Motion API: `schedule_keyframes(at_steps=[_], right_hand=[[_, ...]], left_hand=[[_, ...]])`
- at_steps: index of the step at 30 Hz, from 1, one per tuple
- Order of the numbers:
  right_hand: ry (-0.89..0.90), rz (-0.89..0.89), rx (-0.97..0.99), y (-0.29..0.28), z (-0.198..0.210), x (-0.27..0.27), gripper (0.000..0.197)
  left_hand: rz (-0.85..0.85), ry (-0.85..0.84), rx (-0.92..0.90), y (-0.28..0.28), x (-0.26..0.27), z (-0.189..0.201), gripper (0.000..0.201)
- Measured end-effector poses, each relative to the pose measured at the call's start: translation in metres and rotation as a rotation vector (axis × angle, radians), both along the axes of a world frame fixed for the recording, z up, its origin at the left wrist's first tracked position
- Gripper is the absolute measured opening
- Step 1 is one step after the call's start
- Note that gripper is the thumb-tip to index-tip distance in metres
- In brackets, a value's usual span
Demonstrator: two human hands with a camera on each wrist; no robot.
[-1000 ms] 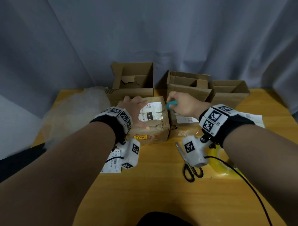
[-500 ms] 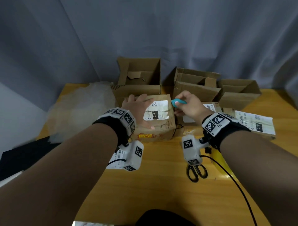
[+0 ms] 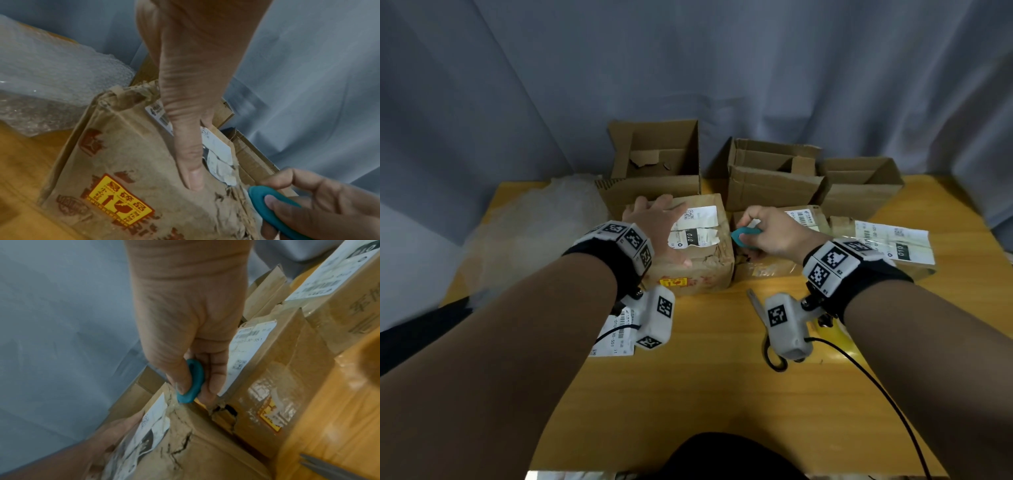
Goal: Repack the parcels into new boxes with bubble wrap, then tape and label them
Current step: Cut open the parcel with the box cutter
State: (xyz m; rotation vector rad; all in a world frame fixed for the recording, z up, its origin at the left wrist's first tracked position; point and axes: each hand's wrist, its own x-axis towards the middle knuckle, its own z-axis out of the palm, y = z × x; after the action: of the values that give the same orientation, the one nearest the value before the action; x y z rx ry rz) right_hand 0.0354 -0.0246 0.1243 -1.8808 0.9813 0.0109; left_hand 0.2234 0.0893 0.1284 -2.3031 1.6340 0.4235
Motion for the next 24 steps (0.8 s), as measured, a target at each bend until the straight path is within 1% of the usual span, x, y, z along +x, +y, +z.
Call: schedule_keyframes(at_steps=[3, 7, 10, 11, 13, 14, 15, 16, 18, 19, 20, 22, 24], right_hand=[[0.092, 0.106, -0.068, 0.003, 0.009, 0.000, 0.010], [0.158, 0.202, -0.093, 0.009, 0.022, 0.000, 0.014], [0.271, 0.341, -0.092, 0.013, 0.031, 0.002, 0.019], [0.264, 0.344, -0.115, 0.015, 0.032, 0.004, 0.022], [0.168, 0.297, -0.210, 0.018, 0.034, 0.010, 0.035], [0.119, 0.287, -0.239, 0.021, 0.035, 0.014, 0.042], [0.091, 0.293, -0.249, 0.025, 0.036, 0.019, 0.044], [0.084, 0.311, -0.252, 0.030, 0.035, 0.024, 0.040], [0.102, 0.371, -0.260, 0.041, 0.029, 0.034, 0.033], [0.124, 0.403, -0.264, 0.046, 0.023, 0.038, 0.032], [0.149, 0.434, -0.277, 0.050, 0.018, 0.042, 0.032], [0.196, 0.470, -0.329, 0.054, 0.011, 0.044, 0.036], [0.220, 0.494, -0.353, 0.054, 0.009, 0.043, 0.038]], left_hand=[[-0.019, 0.000, 0.007, 0.003, 0.000, 0.001, 0.110], [-0.025, -0.015, 0.028, 0.010, 0.002, 0.001, 0.113], [0.030, 0.026, 0.000, 0.013, 0.005, 0.001, 0.110], [0.056, 0.068, -0.021, 0.014, 0.007, 0.002, 0.106], [0.086, 0.111, -0.087, 0.018, 0.014, 0.002, 0.090], [0.091, 0.089, -0.129, 0.022, 0.018, 0.000, 0.083], [0.098, 0.058, -0.160, 0.026, 0.023, -0.003, 0.079], [0.118, 0.060, -0.170, 0.031, 0.029, -0.006, 0.078], [0.183, 0.193, -0.171, 0.039, 0.038, -0.013, 0.082], [0.201, 0.269, -0.191, 0.041, 0.042, -0.015, 0.085], [0.201, 0.304, -0.216, 0.042, 0.044, -0.016, 0.087], [0.176, 0.276, -0.237, 0.041, 0.046, -0.017, 0.090], [0.138, 0.180, -0.224, 0.036, 0.047, -0.014, 0.086]])
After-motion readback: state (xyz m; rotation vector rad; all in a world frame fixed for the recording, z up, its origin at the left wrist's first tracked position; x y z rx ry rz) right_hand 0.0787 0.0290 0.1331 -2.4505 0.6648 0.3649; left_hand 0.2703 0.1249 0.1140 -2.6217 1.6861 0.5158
